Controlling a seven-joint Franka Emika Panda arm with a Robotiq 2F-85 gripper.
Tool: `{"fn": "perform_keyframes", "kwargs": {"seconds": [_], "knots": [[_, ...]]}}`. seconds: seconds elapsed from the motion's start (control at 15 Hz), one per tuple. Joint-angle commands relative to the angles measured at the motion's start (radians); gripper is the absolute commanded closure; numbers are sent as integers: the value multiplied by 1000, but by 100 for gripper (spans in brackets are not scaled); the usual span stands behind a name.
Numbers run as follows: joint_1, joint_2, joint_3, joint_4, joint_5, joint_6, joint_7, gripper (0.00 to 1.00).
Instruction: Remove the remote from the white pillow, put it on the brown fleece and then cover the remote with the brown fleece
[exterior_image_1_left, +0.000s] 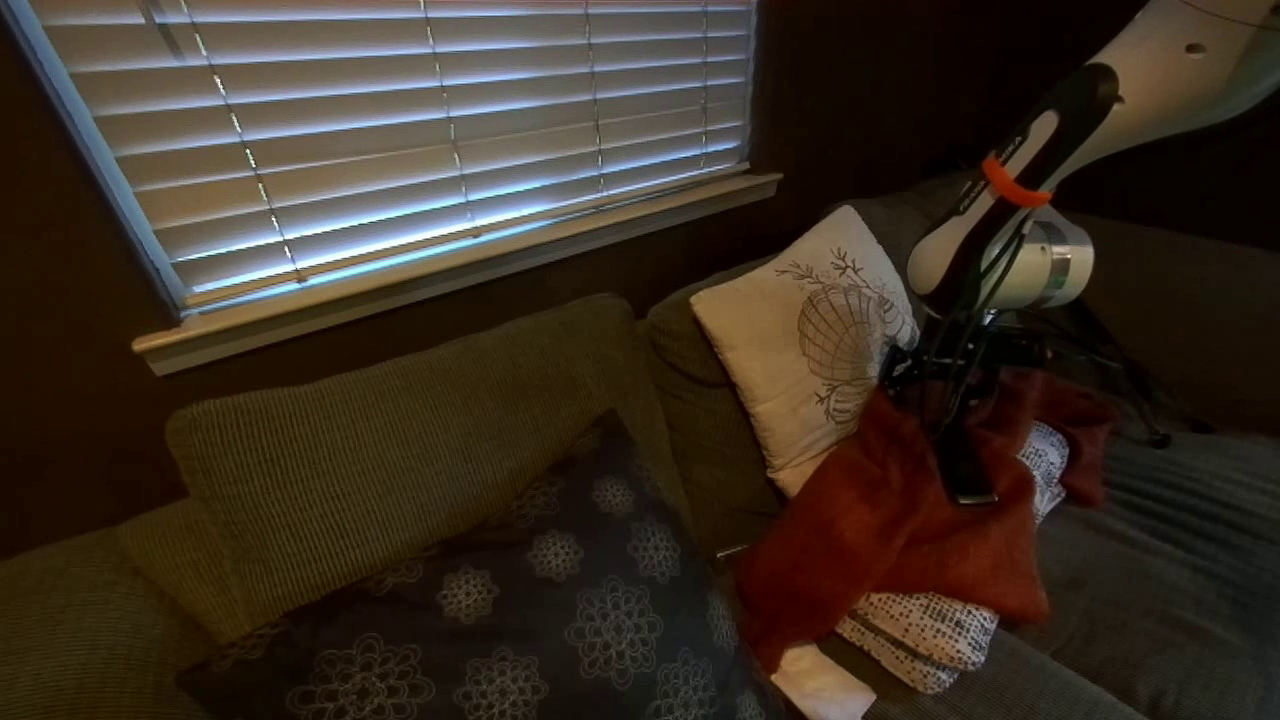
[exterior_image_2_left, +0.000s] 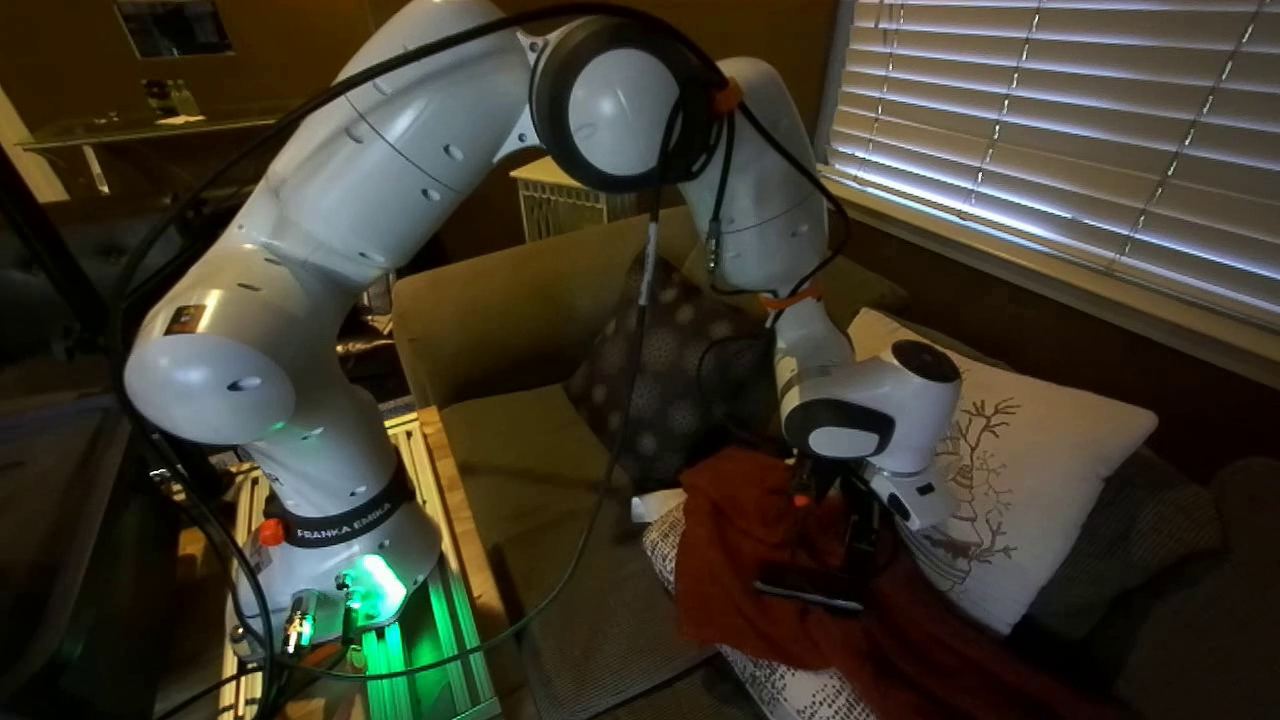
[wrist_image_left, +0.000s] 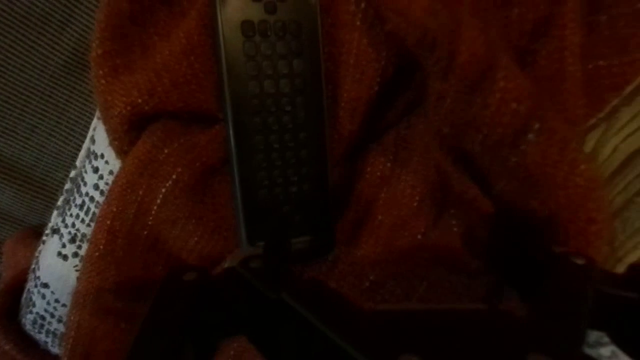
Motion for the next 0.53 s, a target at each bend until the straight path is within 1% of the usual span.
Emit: {"fn": "perform_keyframes", "kwargs": {"seconds": [0.0, 0.4, 0.47], "knots": [[-22, -52, 33, -57, 23, 28, -37, 0], [-42, -38, 51, -34, 20, 6, -64, 0], [-43, -32, 51, -28, 16, 6, -68, 19]]}}
